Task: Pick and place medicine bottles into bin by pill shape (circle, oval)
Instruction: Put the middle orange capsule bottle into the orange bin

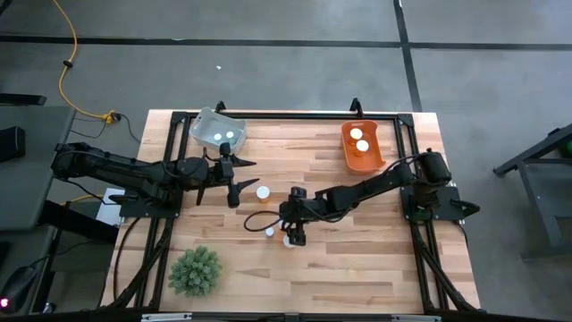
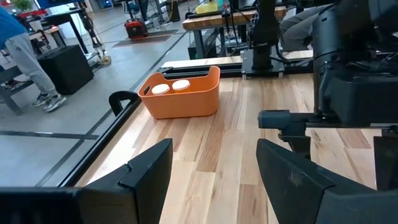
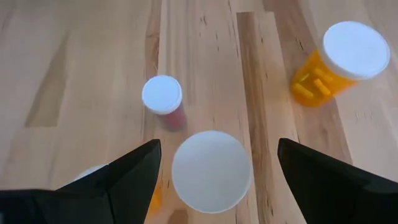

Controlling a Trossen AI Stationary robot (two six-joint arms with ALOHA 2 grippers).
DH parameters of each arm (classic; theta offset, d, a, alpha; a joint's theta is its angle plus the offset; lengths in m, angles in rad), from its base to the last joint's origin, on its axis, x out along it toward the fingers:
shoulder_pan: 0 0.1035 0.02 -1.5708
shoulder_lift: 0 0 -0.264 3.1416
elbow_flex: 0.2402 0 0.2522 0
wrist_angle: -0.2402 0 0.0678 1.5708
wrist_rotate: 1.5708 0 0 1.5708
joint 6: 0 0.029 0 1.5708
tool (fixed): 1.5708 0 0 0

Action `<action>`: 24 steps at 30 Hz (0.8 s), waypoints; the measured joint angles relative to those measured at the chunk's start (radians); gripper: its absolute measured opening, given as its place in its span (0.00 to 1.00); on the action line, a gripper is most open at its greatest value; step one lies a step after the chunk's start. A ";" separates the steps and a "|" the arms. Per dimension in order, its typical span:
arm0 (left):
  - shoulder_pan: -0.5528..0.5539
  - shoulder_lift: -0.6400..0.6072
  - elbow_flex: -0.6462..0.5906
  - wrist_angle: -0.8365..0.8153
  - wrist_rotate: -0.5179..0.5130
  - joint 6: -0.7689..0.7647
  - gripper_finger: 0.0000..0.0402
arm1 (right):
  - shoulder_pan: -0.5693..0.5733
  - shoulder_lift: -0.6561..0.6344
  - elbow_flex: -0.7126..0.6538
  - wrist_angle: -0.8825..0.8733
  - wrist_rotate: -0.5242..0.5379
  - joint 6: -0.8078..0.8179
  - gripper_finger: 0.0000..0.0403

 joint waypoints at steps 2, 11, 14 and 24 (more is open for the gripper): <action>0.000 0.000 0.000 0.000 0.000 0.000 0.55 | 0.000 0.000 0.000 0.000 -0.007 0.017 0.79; 0.000 0.000 0.000 0.001 0.000 -0.002 0.55 | 0.002 0.016 0.000 0.016 -0.020 0.054 0.79; 0.000 0.000 0.000 0.001 0.000 -0.001 0.55 | 0.002 0.041 0.000 0.040 -0.020 0.073 0.79; 0.000 0.000 0.000 0.001 0.000 -0.001 0.55 | -0.001 0.052 0.000 0.023 -0.019 0.076 0.79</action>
